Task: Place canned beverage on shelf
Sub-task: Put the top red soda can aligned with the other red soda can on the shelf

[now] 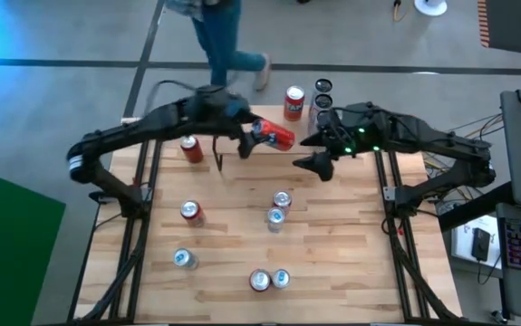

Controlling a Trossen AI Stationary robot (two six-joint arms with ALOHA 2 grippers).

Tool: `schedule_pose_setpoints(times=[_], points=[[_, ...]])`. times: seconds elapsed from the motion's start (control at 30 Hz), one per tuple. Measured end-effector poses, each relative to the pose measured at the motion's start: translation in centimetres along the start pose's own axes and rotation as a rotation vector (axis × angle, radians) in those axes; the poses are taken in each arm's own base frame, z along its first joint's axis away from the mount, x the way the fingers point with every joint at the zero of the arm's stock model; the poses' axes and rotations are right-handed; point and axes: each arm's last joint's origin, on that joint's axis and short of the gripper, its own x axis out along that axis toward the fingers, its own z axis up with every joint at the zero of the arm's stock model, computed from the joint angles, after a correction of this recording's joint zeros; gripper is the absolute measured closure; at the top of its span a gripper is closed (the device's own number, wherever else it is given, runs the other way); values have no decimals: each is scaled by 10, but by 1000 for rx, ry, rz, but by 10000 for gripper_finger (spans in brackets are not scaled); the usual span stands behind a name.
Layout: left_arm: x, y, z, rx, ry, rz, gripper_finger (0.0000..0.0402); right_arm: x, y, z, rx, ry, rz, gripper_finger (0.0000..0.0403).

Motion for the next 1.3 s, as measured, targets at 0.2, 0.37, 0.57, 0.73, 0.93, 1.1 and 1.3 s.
schedule_pose_setpoints(times=[0.2, 0.37, 0.57, 0.73, 0.93, 1.1, 1.3], points=[[31, 17, 24, 47, 223, 148, 114, -10, -2, -4, 7, 70, -81, 21], [55, 23, 43, 110, 334, 139, 115, -15, 0, -9, -6, 111, -70, 21], [70, 42, 23, 32, 375, 70, 115, -28, 4, -21, -51, 186, -75, 21], [86, 50, 9, 19, 404, 127, 115, -34, 6, -24, -100, 183, -72, 21], [84, 51, 7, 35, 431, 204, 113, -36, 5, -23, -131, 165, -105, 21], [78, 51, 15, 61, 408, 237, 96, -34, 5, -23, -143, 162, -122, 21], [73, 48, 22, 112, 390, 202, 80, -34, 5, -23, -125, 158, -124, 21]])
